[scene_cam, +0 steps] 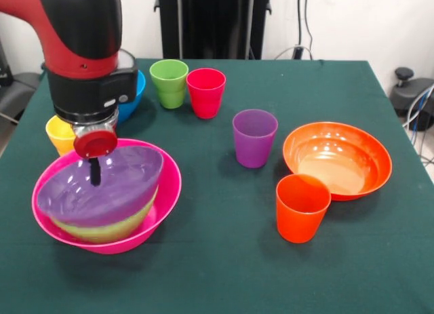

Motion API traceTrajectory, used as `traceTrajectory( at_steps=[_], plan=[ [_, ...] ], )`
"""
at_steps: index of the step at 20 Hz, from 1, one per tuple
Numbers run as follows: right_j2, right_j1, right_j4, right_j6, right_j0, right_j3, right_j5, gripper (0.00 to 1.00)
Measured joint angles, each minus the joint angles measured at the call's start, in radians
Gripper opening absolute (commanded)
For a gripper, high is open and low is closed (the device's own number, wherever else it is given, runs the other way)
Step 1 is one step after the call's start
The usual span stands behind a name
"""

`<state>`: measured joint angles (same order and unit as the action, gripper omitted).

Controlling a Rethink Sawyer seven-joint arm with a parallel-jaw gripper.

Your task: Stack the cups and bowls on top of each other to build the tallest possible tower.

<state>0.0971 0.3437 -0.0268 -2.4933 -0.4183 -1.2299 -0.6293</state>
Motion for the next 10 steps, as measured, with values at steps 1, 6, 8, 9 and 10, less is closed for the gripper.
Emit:
traceTrajectory(
  at_steps=[1,6,8,9,10],
  plan=[
    [0.002,0.009,0.0,0.0,0.004,0.0,-0.015,1.0],
    [0.013,0.08,0.0,0.0,0.031,0.0,-0.157,1.0],
    [0.013,0.095,0.0,0.0,0.035,0.0,-0.183,1.0],
    [0.013,0.103,0.0,0.0,0.037,0.0,-0.197,1.0],
    [0.013,0.114,0.0,0.0,0.039,0.0,-0.211,1.0]
  ],
)
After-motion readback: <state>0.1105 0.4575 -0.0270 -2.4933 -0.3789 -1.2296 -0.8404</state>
